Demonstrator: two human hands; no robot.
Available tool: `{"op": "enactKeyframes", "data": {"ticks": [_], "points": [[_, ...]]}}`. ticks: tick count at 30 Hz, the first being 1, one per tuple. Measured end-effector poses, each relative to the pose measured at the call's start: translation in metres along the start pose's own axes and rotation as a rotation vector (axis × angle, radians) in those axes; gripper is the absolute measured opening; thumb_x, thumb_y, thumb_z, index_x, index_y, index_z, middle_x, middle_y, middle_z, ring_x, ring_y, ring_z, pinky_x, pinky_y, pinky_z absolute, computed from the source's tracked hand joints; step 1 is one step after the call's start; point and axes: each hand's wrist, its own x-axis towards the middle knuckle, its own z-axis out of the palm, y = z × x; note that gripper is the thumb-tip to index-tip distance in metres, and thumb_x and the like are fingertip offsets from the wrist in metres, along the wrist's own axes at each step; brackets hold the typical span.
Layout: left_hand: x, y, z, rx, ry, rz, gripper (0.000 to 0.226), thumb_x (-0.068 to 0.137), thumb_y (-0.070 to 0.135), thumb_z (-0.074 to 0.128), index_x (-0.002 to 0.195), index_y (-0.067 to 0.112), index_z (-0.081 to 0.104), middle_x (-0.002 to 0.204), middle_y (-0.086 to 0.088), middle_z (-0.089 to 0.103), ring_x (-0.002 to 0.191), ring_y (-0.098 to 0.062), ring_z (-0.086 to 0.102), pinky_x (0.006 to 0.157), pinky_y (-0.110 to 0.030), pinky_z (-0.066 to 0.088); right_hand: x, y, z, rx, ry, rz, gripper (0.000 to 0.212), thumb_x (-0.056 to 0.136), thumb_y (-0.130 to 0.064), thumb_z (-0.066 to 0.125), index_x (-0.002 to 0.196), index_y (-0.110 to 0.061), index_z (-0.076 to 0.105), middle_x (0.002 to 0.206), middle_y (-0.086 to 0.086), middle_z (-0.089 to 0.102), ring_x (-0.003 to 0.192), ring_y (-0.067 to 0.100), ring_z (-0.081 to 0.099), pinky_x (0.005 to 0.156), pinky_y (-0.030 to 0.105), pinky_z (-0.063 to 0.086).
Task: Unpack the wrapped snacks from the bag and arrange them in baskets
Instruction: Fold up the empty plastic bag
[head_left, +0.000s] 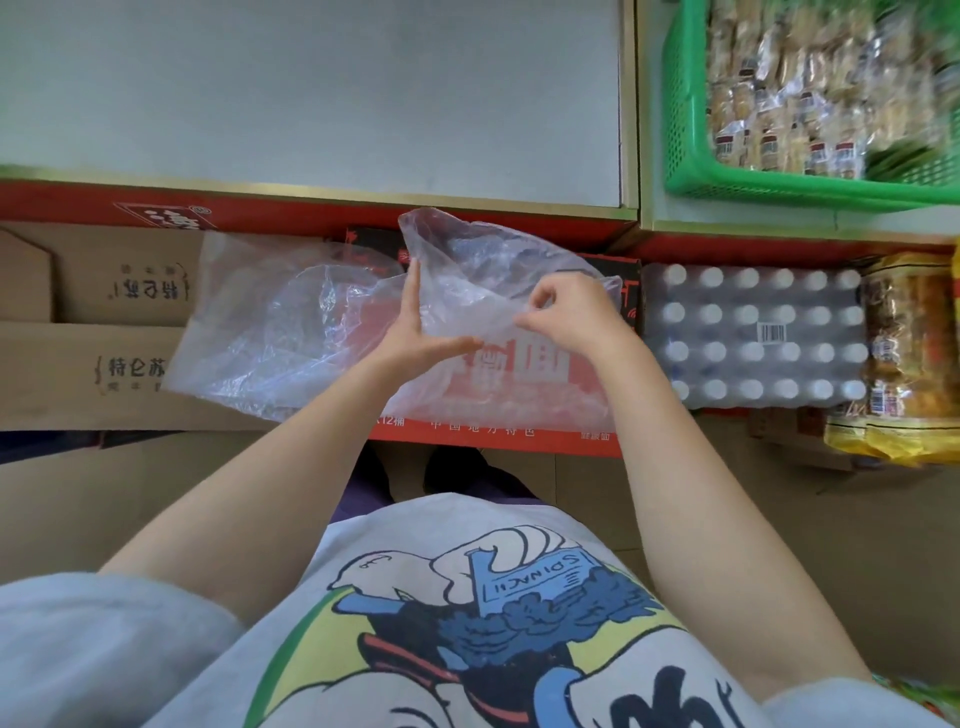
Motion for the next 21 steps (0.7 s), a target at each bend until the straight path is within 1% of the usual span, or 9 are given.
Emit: {"op": "enactKeyframes", "data": {"ticks": [3, 7, 10, 12, 13, 14, 16, 18, 21], "points": [[-0.002, -0.002, 0.001, 0.019, 0.047, -0.016, 0.140, 0.071, 0.038, 0.090, 0.154, 0.040, -0.023, 0.167, 0.005, -0.014, 0.154, -0.023, 0.005, 0.123, -0.050, 0.015, 0.004, 0.003, -0.018, 0.259, 0.143, -0.066, 0.024, 0.077, -0.021, 0.075, 0.073, -0.029, 0.053, 0.090, -0.001, 0.054, 0.072, 0.010, 0.048, 0.070, 0.031, 0.042], [-0.002, 0.001, 0.005, 0.079, 0.030, -0.062, 0.143, 0.069, 0.042, 0.090, 0.154, 0.034, -0.024, 0.168, 0.001, -0.012, 0.153, -0.029, 0.011, 0.120, -0.046, 0.021, 0.003, 0.004, -0.029, 0.614, 0.305, -0.128, 0.025, 0.079, -0.014, 0.074, 0.083, -0.027, 0.054, 0.092, -0.001, 0.057, 0.060, 0.011, 0.044, 0.064, 0.034, 0.045], [-0.001, 0.002, 0.005, 0.049, 0.053, -0.088, 0.138, 0.069, 0.044, 0.089, 0.156, 0.034, -0.018, 0.168, -0.001, -0.003, 0.152, -0.030, 0.017, 0.119, -0.048, 0.024, 0.008, -0.009, -0.026, 0.559, 0.309, -0.172, 0.030, 0.082, -0.023, 0.077, 0.105, -0.028, 0.059, 0.112, -0.007, 0.062, 0.075, 0.009, 0.051, 0.081, 0.039, 0.052], [-0.001, 0.002, 0.005, 0.012, 0.067, -0.091, 0.135, 0.071, 0.041, 0.089, 0.158, 0.034, -0.013, 0.168, -0.003, 0.002, 0.152, -0.029, 0.017, 0.119, -0.048, 0.024, 0.014, -0.022, -0.023, 0.385, 0.153, -0.107, 0.050, 0.086, -0.035, 0.076, 0.130, -0.023, 0.054, 0.132, -0.005, 0.058, 0.099, 0.008, 0.055, 0.095, 0.038, 0.052], [-0.002, 0.002, 0.005, 0.003, 0.068, -0.088, 0.134, 0.071, 0.040, 0.089, 0.158, 0.033, -0.012, 0.168, -0.004, 0.004, 0.152, -0.028, 0.017, 0.119, -0.048, 0.024, 0.017, -0.029, -0.022, 0.251, 0.053, -0.032, 0.061, 0.088, -0.043, 0.074, 0.138, -0.018, 0.050, 0.135, -0.002, 0.057, 0.101, 0.011, 0.057, 0.090, 0.036, 0.054], [-0.002, 0.001, 0.005, 0.001, 0.065, -0.085, 0.133, 0.071, 0.039, 0.089, 0.158, 0.032, -0.011, 0.168, -0.004, 0.004, 0.153, -0.027, 0.016, 0.119, -0.048, 0.024, 0.021, -0.034, -0.023, 0.093, -0.041, 0.044, 0.066, 0.088, -0.051, 0.071, 0.138, -0.012, 0.051, 0.130, 0.002, 0.061, 0.091, 0.014, 0.060, 0.076, 0.034, 0.056], [-0.003, -0.001, 0.005, 0.006, 0.054, -0.082, 0.134, 0.070, 0.038, 0.090, 0.159, 0.032, -0.010, 0.168, -0.002, 0.004, 0.153, -0.025, 0.015, 0.119, -0.046, 0.024, 0.028, -0.045, -0.028, -0.134, -0.181, 0.129, 0.054, 0.089, -0.055, 0.068, 0.108, -0.004, 0.062, 0.091, 0.008, 0.069, 0.062, 0.017, 0.055, 0.055, 0.028, 0.045], [-0.003, -0.004, 0.005, 0.025, 0.043, -0.086, 0.136, 0.068, 0.039, 0.091, 0.159, 0.032, -0.010, 0.168, -0.001, 0.003, 0.153, -0.025, 0.014, 0.119, -0.046, 0.023, 0.035, -0.050, -0.037, -0.132, -0.207, 0.135, 0.035, 0.090, -0.040, 0.071, 0.083, -0.008, 0.060, 0.071, 0.006, 0.059, 0.054, 0.019, 0.048, 0.054, 0.028, 0.042], [-0.002, -0.006, 0.007, 0.070, 0.032, -0.084, 0.136, 0.068, 0.038, 0.091, 0.158, 0.033, -0.010, 0.168, -0.001, 0.007, 0.152, -0.028, 0.020, 0.118, -0.047, 0.025, 0.038, -0.047, -0.051, 0.080, -0.002, 0.063, 0.011, 0.091, -0.025, 0.071, 0.089, -0.014, 0.069, 0.079, 0.002, 0.063, 0.067, 0.017, 0.055, 0.062, 0.030, 0.048]]}}
